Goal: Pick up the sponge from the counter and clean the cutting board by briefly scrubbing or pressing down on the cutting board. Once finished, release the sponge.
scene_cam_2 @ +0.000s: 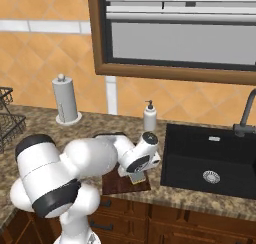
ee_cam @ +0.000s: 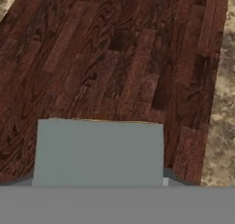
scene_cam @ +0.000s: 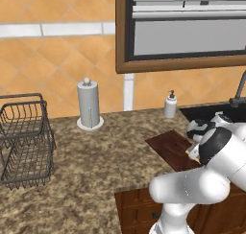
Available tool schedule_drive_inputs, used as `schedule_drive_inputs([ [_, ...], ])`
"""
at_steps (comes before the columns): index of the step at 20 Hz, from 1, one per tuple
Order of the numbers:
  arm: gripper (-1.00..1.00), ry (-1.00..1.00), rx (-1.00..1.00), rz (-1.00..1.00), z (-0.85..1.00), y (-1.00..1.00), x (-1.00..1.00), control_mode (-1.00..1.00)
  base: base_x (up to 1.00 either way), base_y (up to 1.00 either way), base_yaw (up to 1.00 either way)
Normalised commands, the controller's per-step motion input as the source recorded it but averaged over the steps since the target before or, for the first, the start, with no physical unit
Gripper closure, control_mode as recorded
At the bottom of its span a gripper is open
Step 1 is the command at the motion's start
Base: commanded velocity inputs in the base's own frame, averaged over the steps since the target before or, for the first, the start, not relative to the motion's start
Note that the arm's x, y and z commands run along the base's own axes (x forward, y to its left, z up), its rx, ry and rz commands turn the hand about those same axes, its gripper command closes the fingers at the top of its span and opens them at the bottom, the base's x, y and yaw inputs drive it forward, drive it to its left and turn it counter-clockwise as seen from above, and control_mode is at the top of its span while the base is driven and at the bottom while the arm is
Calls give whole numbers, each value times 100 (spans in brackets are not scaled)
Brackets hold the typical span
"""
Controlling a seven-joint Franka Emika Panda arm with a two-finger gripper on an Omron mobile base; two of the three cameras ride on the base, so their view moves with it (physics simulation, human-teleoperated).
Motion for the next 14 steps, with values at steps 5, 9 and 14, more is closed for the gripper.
schedule_drive_inputs([
  [5,100,-7,0,2,0,3,63,-100,0,0,0],
  [9,100,-17,0,7,-2,21,52,-100,0,0,0],
  [14,100,-12,3,3,-12,25,45,-100,0,0,0],
])
